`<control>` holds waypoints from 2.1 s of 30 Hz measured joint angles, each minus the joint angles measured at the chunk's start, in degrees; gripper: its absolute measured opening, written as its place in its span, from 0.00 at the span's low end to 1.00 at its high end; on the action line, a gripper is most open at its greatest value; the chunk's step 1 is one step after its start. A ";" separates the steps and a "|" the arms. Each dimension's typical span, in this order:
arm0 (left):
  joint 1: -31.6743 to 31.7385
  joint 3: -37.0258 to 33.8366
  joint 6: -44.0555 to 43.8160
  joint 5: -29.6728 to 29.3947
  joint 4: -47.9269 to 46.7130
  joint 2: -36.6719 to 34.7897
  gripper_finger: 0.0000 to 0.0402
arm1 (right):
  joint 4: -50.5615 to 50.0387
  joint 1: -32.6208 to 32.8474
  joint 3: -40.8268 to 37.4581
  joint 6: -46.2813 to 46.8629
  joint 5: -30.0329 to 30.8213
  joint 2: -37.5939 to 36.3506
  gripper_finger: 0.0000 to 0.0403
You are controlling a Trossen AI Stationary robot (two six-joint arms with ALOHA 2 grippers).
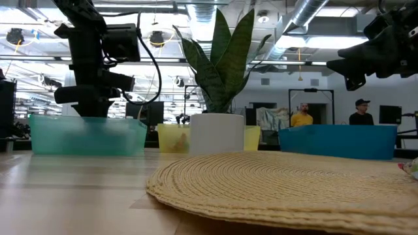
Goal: Pick and place Granola Bars by type
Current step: Put the orange granola bar into the green bin, then put the red granola bar into the yellow bin
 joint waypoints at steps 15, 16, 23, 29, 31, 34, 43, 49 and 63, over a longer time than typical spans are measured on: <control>-0.46 6.15 -4.54 -3.30 -0.87 -15.62 0.28 | 0.00 0.00 0.00 0.02 0.00 0.02 0.42; -0.80 7.22 -5.50 -3.29 -0.94 -16.87 0.28 | 0.00 0.00 0.00 0.00 0.00 0.00 0.42; -5.25 16.06 -13.71 -3.27 -0.21 -21.42 0.28 | 0.00 -0.02 0.00 0.00 0.00 0.00 0.42; -12.93 20.35 -16.65 1.23 5.89 -21.35 0.28 | 0.02 0.00 0.00 0.01 0.00 0.01 0.42; -16.09 20.35 -17.06 4.18 7.90 -21.17 0.28 | 0.00 -0.02 0.00 0.01 0.01 0.02 0.42; -20.82 20.33 -20.22 8.03 10.78 -19.93 0.28 | 0.00 -0.01 0.00 0.02 0.01 0.02 0.42; -29.94 20.26 -32.26 7.06 12.83 -16.83 0.28 | 0.25 -0.01 0.00 0.00 -0.03 0.07 0.42; -30.14 20.28 -33.77 1.59 8.62 -17.02 0.28 | 0.28 0.00 0.00 0.02 -0.02 0.00 0.42; -29.90 4.61 -30.73 7.58 19.70 -30.35 0.28 | 0.17 0.00 0.00 0.01 -0.02 0.00 0.42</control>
